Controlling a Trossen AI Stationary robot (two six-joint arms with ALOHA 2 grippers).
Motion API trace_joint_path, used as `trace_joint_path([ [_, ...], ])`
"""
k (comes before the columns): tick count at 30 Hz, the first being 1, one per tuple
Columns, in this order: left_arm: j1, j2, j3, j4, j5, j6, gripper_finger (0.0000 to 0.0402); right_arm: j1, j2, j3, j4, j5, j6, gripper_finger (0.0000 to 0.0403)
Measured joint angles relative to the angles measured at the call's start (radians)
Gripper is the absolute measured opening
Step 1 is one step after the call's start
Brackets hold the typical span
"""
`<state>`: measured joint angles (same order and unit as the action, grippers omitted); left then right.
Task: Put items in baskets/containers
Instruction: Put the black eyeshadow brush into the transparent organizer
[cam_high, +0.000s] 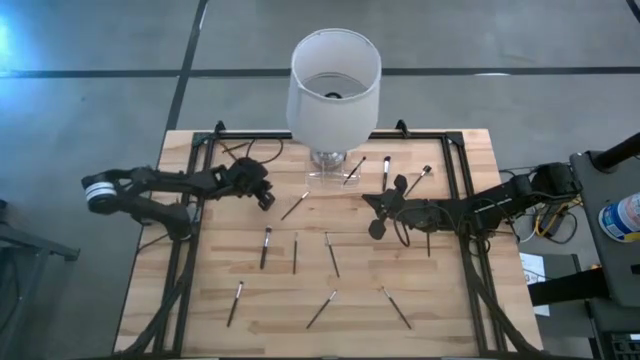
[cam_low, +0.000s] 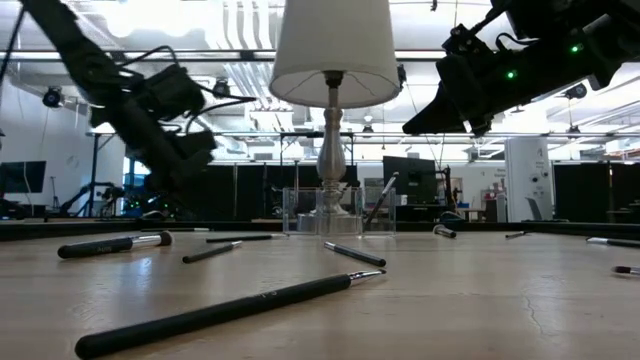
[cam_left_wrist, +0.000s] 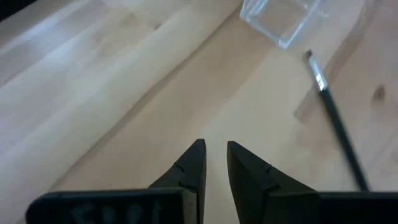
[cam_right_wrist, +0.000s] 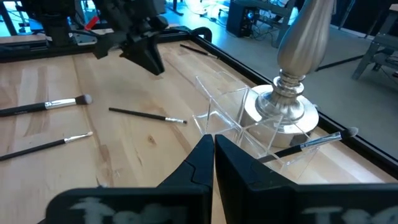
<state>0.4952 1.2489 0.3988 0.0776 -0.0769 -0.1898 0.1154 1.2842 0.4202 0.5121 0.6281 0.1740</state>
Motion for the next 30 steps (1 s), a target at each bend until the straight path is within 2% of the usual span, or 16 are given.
trace_joint_path([
  [5,-0.001,-0.091,-0.054,-0.008,0.000,0.000,0.0058,0.000,0.000,0.000,0.001,0.000,0.002,0.0009],
  [10,-0.002,-0.126,-0.050,-0.048,0.007,0.004,0.0057,0.000,0.000,0.000,0.002,0.000,0.002,0.0008],
  [14,0.023,-0.127,-0.011,-0.114,-0.141,-0.015,0.0050,0.000,0.000,0.000,0.002,0.000,0.002,0.0008],
  [18,0.108,-0.116,0.036,-0.149,-0.237,-0.031,0.0025,0.000,0.000,0.000,0.002,-0.001,0.002,0.0008],
  [21,0.199,-0.091,0.080,-0.166,-0.306,-0.008,0.0004,0.000,0.000,0.000,0.001,-0.001,0.005,0.0009],
  [25,0.312,-0.016,0.147,-0.202,-0.310,0.047,0.0001,0.000,0.000,0.000,0.001,-0.001,0.002,0.0009],
  [30,0.387,0.116,0.231,-0.211,-0.307,0.140,0.0000,0.000,0.000,0.000,0.001,-0.001,0.001,0.0008],
])
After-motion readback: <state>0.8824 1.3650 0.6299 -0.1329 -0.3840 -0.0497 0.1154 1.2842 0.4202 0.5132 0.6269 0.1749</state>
